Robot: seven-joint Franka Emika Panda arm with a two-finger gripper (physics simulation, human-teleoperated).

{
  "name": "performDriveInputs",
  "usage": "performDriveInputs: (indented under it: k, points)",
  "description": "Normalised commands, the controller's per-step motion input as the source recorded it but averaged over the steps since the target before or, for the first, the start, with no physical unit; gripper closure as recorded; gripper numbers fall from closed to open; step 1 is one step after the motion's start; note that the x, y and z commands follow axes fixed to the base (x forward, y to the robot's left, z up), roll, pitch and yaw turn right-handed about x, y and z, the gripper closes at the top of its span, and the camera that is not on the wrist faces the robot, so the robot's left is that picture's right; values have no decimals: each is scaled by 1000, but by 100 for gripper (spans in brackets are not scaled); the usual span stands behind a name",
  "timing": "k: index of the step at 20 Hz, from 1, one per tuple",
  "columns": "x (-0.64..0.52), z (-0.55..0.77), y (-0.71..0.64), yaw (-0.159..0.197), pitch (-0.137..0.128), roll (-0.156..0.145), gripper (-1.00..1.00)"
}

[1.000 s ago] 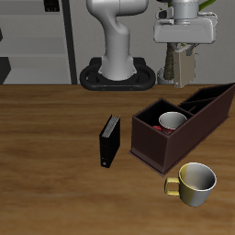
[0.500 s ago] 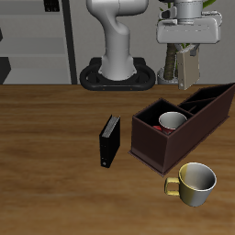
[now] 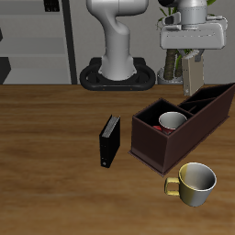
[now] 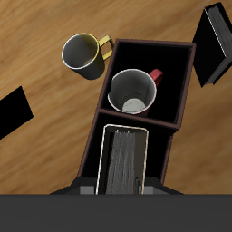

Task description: Place the red mug into the left desk caddy's right compartment and place the yellow book into the left desk caddy's back compartment

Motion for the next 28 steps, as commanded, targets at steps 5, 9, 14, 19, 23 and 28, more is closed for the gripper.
performDriveInputs:
  k: [5,9,14,19,23,28]
  points:
    - [137,28,5,6,3,-19,100]
    - [85,41,90,10,-10,10,100]
    - [29,-55,128,-13,13,36,100]
    - [27,-40,122,0,5,30,100]
    - [14,32,-32,24,-19,3,100]
    - [40,15,-61,3,-12,2,100]
